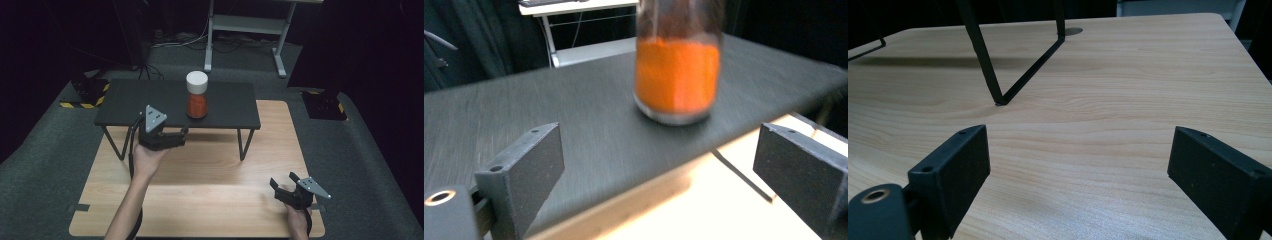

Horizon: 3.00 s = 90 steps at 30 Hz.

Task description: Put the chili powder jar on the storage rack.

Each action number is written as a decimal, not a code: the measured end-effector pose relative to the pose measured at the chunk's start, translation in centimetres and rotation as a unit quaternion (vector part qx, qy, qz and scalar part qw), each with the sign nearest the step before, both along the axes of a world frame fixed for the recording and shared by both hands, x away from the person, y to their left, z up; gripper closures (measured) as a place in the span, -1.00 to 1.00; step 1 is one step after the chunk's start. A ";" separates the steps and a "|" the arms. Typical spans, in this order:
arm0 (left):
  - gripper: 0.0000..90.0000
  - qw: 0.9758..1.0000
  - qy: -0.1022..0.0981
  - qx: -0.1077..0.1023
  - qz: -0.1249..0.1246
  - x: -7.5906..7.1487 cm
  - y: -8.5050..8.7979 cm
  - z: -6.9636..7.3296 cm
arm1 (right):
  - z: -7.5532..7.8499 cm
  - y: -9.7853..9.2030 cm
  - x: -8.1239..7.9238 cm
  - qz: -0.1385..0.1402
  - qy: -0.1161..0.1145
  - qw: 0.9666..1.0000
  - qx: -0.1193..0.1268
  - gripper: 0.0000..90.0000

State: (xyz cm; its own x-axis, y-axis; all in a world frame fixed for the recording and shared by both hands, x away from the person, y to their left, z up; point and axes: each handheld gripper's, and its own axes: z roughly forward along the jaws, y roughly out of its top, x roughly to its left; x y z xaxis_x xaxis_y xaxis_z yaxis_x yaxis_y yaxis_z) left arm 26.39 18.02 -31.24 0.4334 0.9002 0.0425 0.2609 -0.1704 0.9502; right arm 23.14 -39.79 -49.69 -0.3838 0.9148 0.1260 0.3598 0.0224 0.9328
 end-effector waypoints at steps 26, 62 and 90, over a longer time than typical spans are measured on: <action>-0.88 0.992 0.098 -0.018 0.078 -5.4 1.8 -17.5 | 1.0 1.7 0.6 -0.016 0.030 0.998 -0.049 -0.79; -0.87 0.985 0.114 -0.018 0.125 -5.6 0.7 -17.5 | 1.5 2.4 1.0 -0.021 0.046 0.996 -0.069 -0.79; -0.87 0.986 0.110 -0.022 0.123 -5.7 0.8 -17.7 | 1.4 2.4 0.9 -0.021 0.044 0.997 -0.067 -0.78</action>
